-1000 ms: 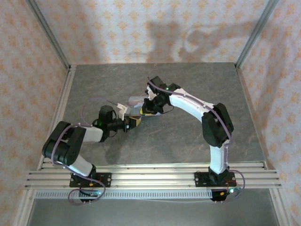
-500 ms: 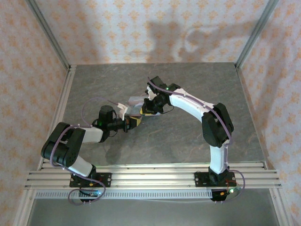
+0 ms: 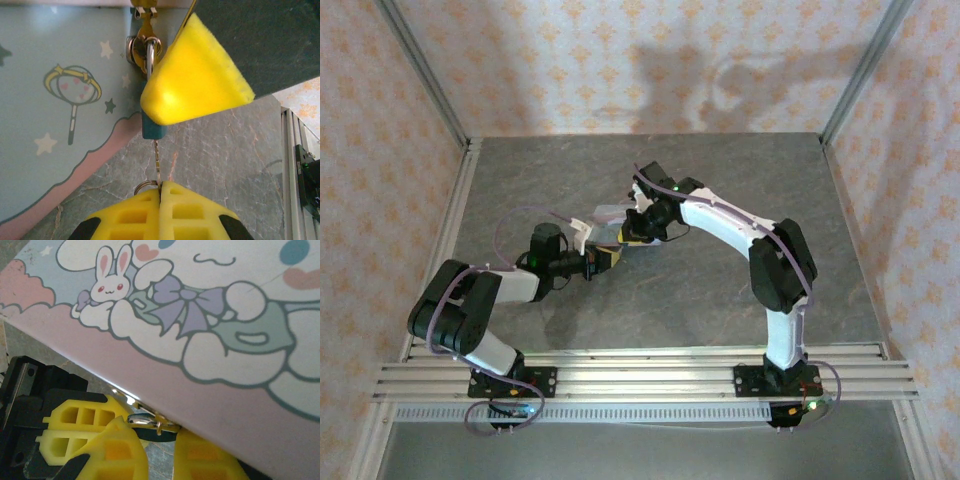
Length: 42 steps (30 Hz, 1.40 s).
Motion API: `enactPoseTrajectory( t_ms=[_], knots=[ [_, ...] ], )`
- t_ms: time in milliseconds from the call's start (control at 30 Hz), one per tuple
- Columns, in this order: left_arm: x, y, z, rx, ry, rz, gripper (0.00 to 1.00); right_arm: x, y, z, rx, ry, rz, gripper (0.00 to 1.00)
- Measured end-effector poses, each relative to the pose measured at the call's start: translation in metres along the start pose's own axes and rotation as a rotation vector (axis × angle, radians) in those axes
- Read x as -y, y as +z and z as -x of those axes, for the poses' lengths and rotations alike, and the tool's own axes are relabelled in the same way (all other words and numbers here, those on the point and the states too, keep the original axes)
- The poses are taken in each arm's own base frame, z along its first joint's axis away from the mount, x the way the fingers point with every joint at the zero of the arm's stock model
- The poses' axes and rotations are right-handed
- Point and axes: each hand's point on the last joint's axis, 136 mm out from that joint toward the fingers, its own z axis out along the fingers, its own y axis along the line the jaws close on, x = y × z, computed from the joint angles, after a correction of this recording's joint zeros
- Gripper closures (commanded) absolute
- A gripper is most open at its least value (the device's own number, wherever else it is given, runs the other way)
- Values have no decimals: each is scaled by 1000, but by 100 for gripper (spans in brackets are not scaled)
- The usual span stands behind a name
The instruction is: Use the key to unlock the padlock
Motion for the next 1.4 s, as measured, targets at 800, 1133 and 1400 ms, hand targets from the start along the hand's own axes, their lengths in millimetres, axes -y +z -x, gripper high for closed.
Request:
enactPoseTrajectory(
  t_ms=[800,1133,1400],
  knots=[
    [-5,5,-1,6,-13,-6,100,1,-1,-2,-7,6,11,99],
    [-3,5,5,26,-8,-15,100,2,-3,2,11,16,22,99],
    [-4,6,5,29,-22,-16,100,3,-3,1,17,28,33,99]
  ],
)
